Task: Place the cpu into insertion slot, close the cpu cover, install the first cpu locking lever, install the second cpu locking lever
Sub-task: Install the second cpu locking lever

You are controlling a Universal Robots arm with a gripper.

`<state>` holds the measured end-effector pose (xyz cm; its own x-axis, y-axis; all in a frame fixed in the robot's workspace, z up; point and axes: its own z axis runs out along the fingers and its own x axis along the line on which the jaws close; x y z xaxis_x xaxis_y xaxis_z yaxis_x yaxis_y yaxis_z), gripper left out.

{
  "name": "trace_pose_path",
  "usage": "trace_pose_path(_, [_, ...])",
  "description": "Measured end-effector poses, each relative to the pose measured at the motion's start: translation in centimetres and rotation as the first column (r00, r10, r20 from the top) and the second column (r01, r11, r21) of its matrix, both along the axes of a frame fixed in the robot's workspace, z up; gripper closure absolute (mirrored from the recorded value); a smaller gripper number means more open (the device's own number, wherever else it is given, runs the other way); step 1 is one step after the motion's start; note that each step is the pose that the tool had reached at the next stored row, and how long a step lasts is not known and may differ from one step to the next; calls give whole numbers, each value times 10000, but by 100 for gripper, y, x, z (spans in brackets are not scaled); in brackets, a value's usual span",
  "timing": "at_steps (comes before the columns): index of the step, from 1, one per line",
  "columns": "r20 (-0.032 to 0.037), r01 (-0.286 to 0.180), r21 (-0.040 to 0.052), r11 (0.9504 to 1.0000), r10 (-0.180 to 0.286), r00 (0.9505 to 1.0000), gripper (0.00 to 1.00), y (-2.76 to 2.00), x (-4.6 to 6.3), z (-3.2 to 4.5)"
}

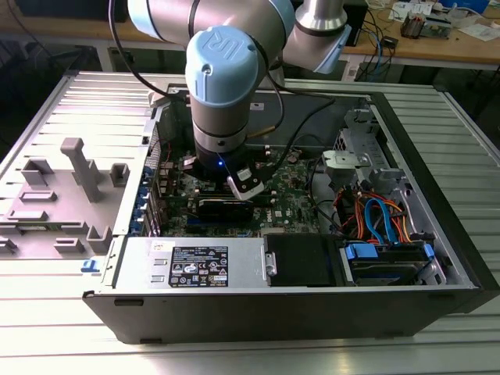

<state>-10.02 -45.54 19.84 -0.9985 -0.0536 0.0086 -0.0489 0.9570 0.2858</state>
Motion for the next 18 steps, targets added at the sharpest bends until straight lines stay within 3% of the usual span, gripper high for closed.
trace_pose_path(3, [2, 0, -26, 10000, 0, 10000, 89, 2, -2, -3])
trace_pose_path(10, [-1, 1, -382, 9993, -1, 10000, 89, 18, -8, 0])
trace_pose_path(12, [-1, 0, -445, 9990, 0, 10000, 89, 26, -9, 0])
trace_pose_path(18, [1, 1, -448, 9990, -1, 10000, 89, 63, -11, -1])
